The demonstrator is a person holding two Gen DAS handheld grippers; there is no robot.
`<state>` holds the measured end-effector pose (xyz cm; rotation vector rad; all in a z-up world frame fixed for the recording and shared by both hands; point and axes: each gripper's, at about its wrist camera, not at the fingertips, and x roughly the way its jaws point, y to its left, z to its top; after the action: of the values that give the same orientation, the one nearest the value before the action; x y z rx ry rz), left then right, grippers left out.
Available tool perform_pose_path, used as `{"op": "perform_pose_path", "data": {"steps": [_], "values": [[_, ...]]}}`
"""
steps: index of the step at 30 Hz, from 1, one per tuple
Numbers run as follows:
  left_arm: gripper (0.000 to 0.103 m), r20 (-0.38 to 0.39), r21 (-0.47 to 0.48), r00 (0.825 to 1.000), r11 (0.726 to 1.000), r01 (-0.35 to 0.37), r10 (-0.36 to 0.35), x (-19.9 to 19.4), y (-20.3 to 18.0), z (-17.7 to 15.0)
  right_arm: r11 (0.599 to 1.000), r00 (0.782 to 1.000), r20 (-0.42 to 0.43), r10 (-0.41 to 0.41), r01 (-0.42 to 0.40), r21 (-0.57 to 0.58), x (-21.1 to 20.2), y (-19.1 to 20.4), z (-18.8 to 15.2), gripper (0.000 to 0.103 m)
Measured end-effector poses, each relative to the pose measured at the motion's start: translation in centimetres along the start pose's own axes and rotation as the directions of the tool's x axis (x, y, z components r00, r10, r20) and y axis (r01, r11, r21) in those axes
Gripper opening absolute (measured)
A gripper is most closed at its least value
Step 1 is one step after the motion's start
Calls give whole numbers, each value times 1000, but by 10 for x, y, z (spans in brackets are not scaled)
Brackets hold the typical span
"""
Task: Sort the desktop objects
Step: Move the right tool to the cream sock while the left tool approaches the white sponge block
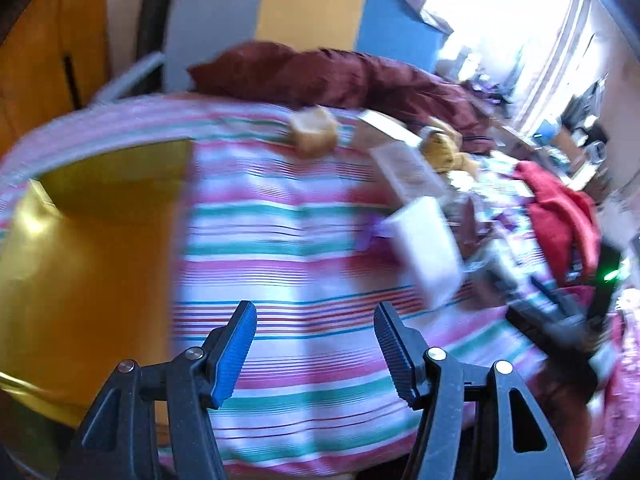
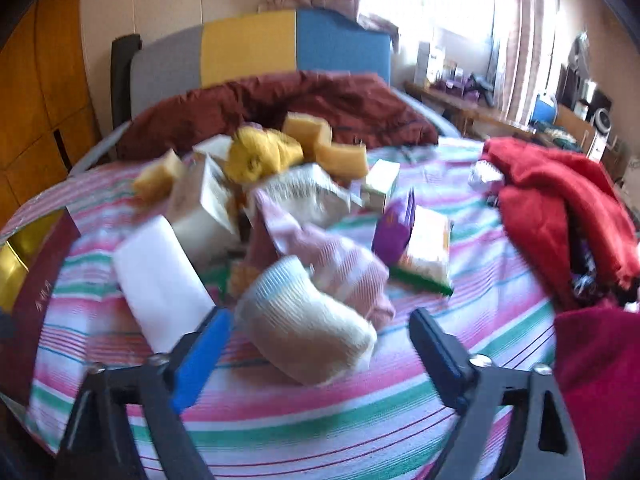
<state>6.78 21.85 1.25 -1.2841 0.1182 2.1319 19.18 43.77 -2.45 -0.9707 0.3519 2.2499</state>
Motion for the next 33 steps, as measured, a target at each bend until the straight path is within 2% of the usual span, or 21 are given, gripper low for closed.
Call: {"op": "perform_pose_path", "data": {"steps": [4, 6, 7, 9, 12, 13, 16, 18, 26, 29, 30, 33], "values": [[62, -30, -77, 992, 990, 120, -123, 24, -12, 8, 998, 998, -23, 52, -51, 22, 15, -4, -9, 78], [62, -32, -126, 985, 978, 166, -172, 32, -14, 12, 997, 996, -37, 76, -76, 12, 19, -2, -14, 69], [64, -34, -142, 982, 974, 179, -185, 37, -16, 14, 997, 996, -37, 76, -75, 15, 19, -2, -14, 68], [65, -46, -132, 986, 980, 151, -158, 48, -25, 19, 996, 996, -39, 81, -80, 36, 17, -3, -14, 67], [82, -45, -75, 995, 993, 91, -95, 56, -39, 26, 995, 996, -46, 77, -74, 66, 18, -11, -15, 67], [83, -41, -57, 996, 995, 80, -82, 58, -44, 28, 994, 996, -48, 81, -78, 74, 16, -12, -16, 67], [83, -1, -22, 998, 998, 63, -63, 64, -61, 37, 992, 995, -51, 86, -81, 95, 15, -17, -17, 67], [83, -3, -5, 999, 999, 48, -48, 70, -69, 41, 992, 995, -51, 90, -84, 96, 14, -19, -17, 67], [84, -106, 56, 994, 998, 10, -4, 111, -89, 49, 990, 994, -44, 101, -95, 108, 14, -20, -18, 68], [80, -119, 64, 993, 998, -11, 19, 120, -84, 46, 989, 994, -42, 103, -98, 109, 14, -21, -19, 68], [75, -118, 62, 993, 998, -5, 12, 121, -81, 45, 989, 994, -42, 103, -98, 113, 14, -20, -19, 68], [69, -113, 6, 990, 996, 85, -84, 118, -63, 39, 987, 993, -37, 116, -111, 119, 12, -21, -20, 68]]}}
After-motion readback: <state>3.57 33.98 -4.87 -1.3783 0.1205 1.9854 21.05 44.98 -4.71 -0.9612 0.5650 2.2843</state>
